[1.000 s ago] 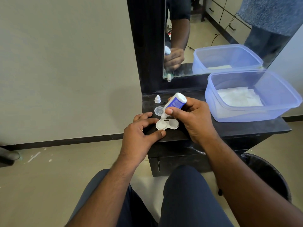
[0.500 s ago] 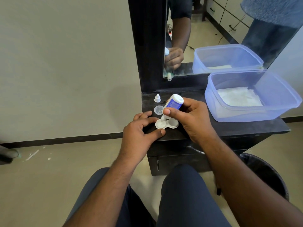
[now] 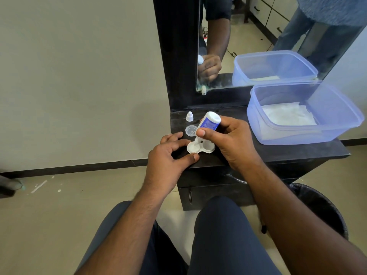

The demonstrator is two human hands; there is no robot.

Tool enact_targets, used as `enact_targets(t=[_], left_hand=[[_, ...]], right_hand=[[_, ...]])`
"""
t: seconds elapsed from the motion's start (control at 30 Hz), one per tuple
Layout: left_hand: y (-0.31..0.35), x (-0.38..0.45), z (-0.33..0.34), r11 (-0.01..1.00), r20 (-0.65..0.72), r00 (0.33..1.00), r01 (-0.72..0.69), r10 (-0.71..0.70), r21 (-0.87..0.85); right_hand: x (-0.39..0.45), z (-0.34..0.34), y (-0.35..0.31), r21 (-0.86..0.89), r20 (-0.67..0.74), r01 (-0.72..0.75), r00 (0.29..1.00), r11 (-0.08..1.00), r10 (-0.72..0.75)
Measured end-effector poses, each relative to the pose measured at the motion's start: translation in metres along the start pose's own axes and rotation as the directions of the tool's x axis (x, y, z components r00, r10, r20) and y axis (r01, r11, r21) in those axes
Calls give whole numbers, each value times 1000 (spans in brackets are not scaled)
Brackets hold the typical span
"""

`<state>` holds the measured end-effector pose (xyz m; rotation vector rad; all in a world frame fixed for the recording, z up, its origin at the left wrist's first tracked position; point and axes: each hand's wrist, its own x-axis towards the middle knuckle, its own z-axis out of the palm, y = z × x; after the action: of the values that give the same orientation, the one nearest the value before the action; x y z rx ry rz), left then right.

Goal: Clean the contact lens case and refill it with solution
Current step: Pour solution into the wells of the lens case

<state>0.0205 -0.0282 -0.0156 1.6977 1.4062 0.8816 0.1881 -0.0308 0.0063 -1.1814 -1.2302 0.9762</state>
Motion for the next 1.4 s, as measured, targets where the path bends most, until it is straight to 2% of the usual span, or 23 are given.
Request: enact_targets(t=[0.4, 1.4], left_hand=[[-1, -1, 1, 1000, -9, 1000, -6, 6, -27], [-1, 0, 1, 1000, -10, 1000, -12, 12, -20]], right_hand=[[0, 1, 0, 43, 12, -3, 1000, 999, 3], [1, 0, 5, 28, 1, 11, 1000, 1000, -12]])
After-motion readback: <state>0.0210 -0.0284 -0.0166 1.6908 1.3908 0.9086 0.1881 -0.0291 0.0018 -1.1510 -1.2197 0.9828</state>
